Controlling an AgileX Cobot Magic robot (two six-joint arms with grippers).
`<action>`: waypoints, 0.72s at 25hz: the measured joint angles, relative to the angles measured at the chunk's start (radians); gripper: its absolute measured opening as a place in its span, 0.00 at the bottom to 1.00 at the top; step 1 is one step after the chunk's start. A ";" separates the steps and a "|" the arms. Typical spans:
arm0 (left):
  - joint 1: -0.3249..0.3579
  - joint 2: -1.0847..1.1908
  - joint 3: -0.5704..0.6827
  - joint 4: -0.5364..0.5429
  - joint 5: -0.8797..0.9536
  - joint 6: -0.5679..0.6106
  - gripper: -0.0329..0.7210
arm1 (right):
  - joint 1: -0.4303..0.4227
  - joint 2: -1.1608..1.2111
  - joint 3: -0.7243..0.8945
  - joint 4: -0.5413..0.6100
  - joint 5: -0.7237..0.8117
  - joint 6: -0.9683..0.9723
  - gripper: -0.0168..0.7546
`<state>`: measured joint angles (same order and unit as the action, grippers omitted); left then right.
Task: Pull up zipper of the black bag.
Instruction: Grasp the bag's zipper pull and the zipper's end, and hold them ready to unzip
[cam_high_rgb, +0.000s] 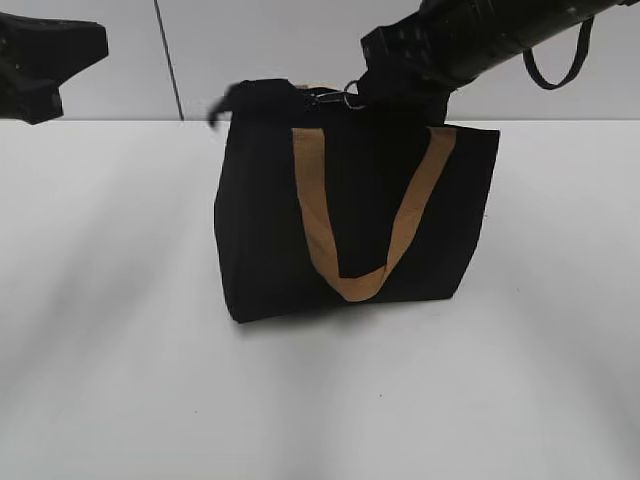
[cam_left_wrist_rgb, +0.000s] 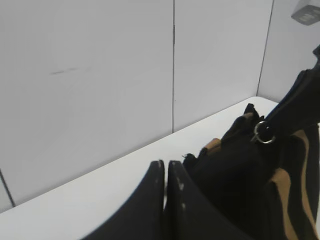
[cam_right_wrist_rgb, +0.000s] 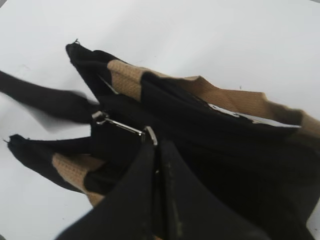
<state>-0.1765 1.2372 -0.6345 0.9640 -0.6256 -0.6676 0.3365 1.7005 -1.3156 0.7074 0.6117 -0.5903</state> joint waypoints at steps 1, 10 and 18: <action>0.000 -0.001 0.000 -0.004 0.014 0.000 0.05 | -0.003 0.000 0.000 -0.004 0.000 0.001 0.02; 0.002 -0.002 0.000 -0.008 0.057 -0.001 0.04 | -0.006 0.000 0.000 0.046 0.013 0.003 0.02; -0.017 0.131 0.000 0.079 0.069 -0.024 0.34 | -0.006 0.000 0.000 0.120 0.019 0.002 0.02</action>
<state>-0.1936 1.3682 -0.6345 1.0432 -0.5564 -0.6912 0.3303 1.7002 -1.3156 0.8273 0.6307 -0.5887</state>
